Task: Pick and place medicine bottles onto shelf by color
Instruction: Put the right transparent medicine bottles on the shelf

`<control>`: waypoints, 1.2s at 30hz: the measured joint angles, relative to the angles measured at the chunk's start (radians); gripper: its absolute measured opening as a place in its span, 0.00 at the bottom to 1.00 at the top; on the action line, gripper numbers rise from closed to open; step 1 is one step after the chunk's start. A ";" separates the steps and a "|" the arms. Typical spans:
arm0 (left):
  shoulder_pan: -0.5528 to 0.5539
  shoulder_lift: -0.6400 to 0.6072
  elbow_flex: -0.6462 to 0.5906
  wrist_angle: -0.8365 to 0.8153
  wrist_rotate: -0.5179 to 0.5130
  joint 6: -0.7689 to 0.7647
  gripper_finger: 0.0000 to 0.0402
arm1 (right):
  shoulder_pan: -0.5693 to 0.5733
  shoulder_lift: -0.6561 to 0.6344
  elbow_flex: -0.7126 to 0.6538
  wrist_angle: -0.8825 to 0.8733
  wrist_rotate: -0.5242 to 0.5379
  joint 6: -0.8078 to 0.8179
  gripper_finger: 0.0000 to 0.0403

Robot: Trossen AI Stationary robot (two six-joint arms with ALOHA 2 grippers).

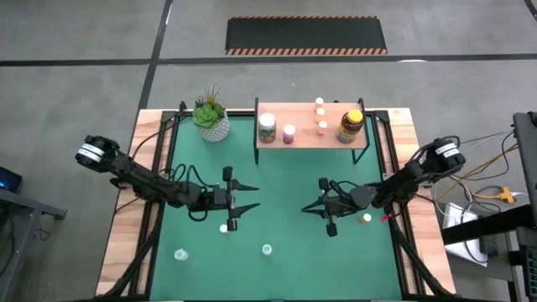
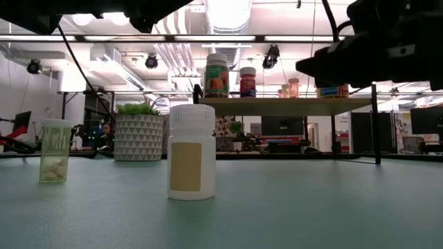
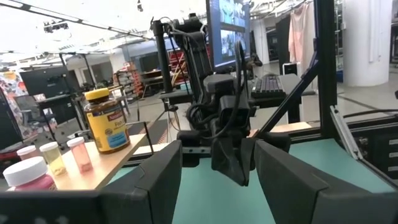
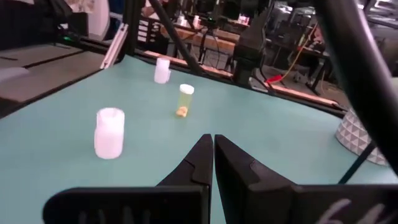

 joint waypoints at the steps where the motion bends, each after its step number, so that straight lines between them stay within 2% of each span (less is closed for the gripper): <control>1: 0.000 0.000 -0.001 0.001 0.000 0.000 0.46 | 0.000 0.004 -0.001 0.004 0.001 0.006 0.02; 14: 0.000 0.002 -0.029 0.000 0.000 -0.002 0.46 | 0.000 0.079 0.078 -0.007 0.004 0.042 0.02; 22: 0.000 0.002 -0.030 -0.008 0.000 -0.002 0.46 | 0.000 0.072 0.087 -0.033 0.006 0.048 0.02; 29: -0.003 0.002 -0.031 -0.018 0.011 -0.019 0.46 | 0.000 0.069 0.104 -0.045 0.064 0.077 0.03; 32: -0.004 0.002 -0.030 -0.074 0.016 -0.009 0.46 | 0.000 0.069 0.140 -0.100 0.065 0.059 0.06; 36: -0.003 0.002 -0.022 -0.075 0.016 -0.008 0.46 | 0.000 0.069 0.226 -0.225 0.065 0.091 0.17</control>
